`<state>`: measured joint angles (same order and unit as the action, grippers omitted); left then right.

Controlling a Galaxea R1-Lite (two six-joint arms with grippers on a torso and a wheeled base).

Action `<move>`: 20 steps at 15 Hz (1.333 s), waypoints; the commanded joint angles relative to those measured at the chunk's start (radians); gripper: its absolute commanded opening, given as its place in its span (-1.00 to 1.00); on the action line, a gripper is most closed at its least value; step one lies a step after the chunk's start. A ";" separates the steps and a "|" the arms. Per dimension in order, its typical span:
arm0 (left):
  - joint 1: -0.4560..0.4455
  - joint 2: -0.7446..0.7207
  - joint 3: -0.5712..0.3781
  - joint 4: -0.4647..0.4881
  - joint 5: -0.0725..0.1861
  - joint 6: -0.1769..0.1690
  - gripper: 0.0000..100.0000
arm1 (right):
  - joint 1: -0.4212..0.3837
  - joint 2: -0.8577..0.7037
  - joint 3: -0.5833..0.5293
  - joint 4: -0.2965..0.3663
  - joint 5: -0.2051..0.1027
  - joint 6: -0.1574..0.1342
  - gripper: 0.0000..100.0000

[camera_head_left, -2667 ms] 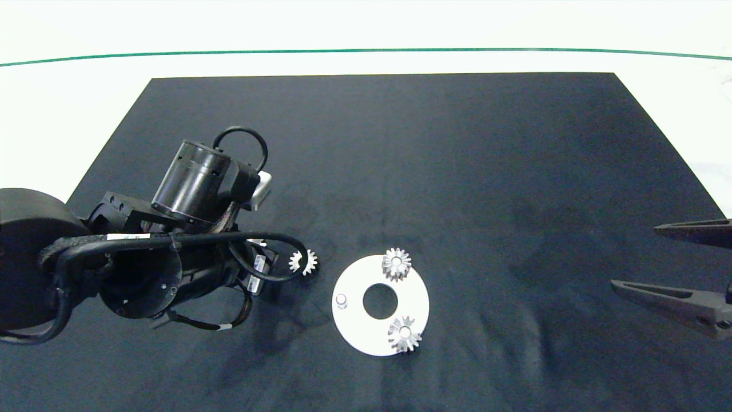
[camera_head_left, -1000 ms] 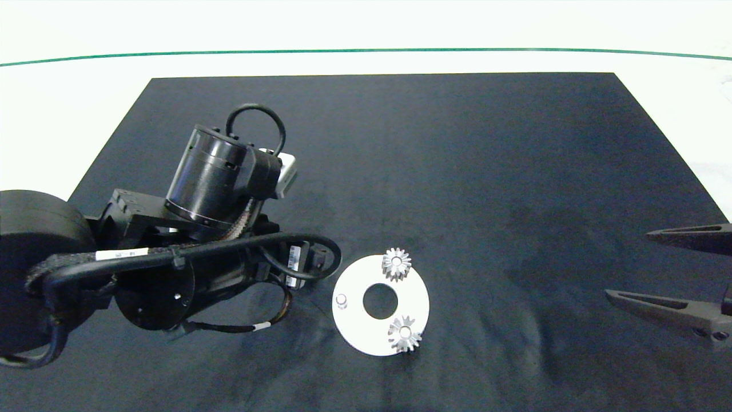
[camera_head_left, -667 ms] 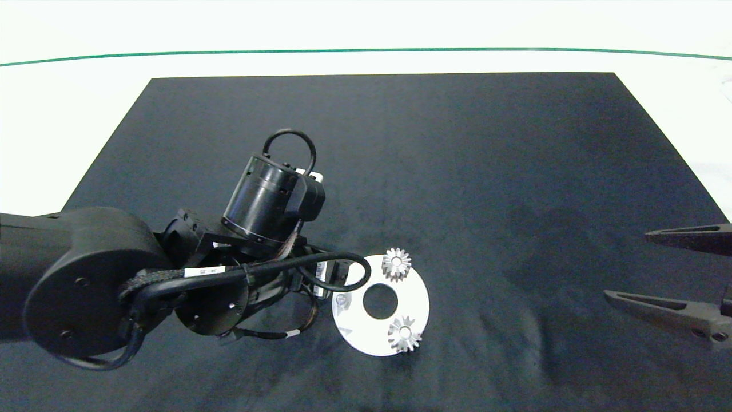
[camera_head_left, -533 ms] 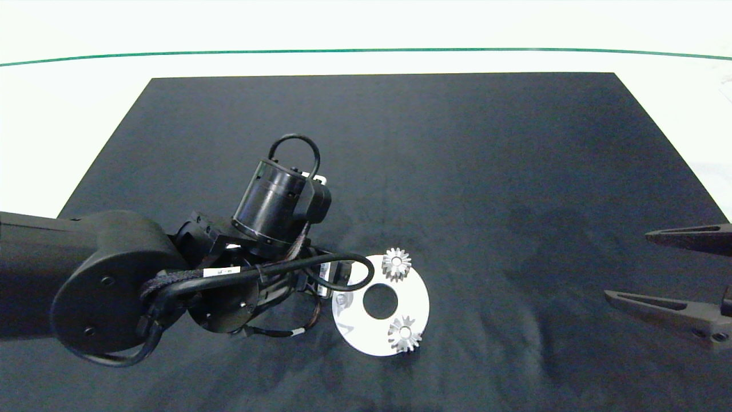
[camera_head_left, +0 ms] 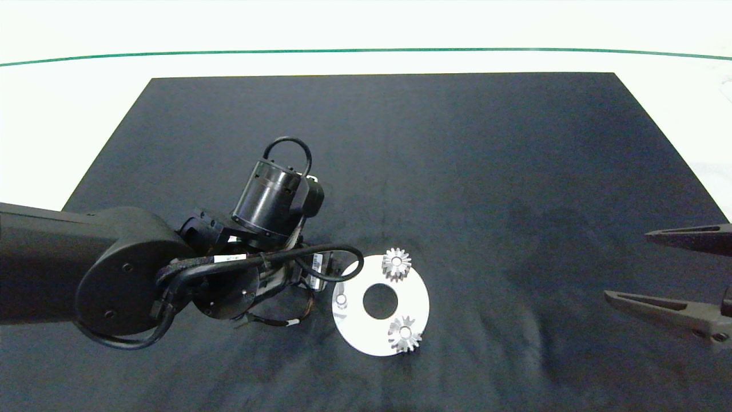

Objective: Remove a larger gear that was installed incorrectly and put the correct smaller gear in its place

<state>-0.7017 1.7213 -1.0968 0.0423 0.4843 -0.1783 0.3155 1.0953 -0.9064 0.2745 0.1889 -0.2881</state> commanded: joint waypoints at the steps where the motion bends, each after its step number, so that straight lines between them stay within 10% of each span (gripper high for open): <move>1: 0.016 0.003 -0.005 0.002 0.002 0.000 1.00 | 0.000 0.000 0.001 0.002 0.001 -0.002 1.00; 20: 0.051 -0.002 -0.060 0.151 0.002 0.000 0.45 | 0.020 0.001 0.007 0.002 0.001 -0.002 1.00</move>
<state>-0.6513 1.7221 -1.1540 0.1923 0.4830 -0.1755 0.3353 1.0953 -0.8989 0.2745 0.1889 -0.2877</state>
